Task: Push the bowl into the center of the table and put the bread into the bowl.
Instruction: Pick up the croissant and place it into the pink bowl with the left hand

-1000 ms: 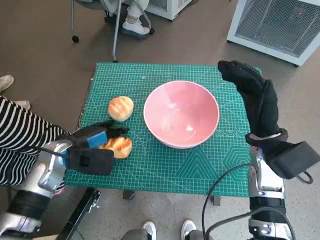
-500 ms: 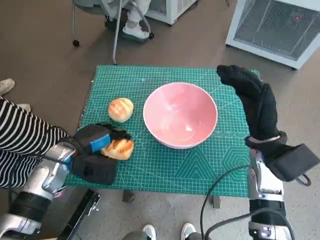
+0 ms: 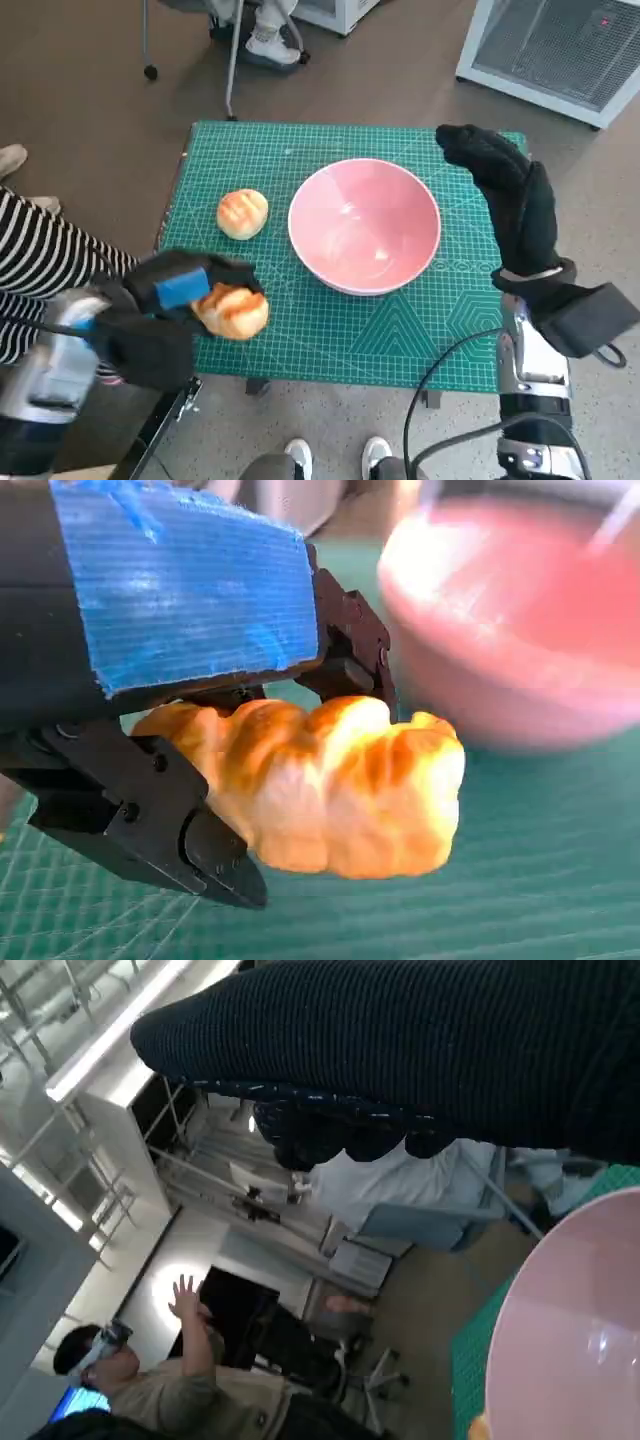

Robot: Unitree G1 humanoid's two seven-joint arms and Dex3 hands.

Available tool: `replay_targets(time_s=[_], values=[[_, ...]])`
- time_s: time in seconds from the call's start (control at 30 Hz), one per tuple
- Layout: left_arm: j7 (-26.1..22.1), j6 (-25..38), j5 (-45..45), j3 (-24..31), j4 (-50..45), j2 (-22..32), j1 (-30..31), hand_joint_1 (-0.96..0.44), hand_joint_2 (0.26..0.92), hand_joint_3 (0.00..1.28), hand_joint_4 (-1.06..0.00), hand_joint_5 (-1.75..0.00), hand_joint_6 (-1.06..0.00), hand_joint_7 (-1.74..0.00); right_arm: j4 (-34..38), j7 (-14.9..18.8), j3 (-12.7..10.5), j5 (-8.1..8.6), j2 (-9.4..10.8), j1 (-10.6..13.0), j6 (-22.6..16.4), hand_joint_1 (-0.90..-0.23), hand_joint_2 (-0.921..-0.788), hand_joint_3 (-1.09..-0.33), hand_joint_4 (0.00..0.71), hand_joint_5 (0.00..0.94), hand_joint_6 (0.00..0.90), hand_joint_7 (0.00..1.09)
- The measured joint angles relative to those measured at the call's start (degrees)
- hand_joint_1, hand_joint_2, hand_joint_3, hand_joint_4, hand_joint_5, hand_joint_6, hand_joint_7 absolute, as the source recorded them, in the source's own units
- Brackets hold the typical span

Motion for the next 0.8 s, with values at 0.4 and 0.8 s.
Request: replay_targets(time_s=[0.4,0.8], values=[[3.52,1.04,0.85,1.37,-1.62,-4.75,-17.35,0.00,0.910,0.10,-0.66,-1.19,-0.62,-1.20,0.64,0.03,-0.06,0.01,0.02,-0.07,-0.08,-0.747,-0.921,-0.749,0.166,0.000,-0.001,0.59],[5.71,1.69,8.30,-9.11,10.55,-16.32,-30.90,0.00,0.866,0.11,-0.73,-1.25,-0.74,-0.92,0.42,0.33,-0.52,1.59,-0.11,0.06,-0.20,-0.746,-0.921,-0.746,0.169,0.002,0.001,0.59]])
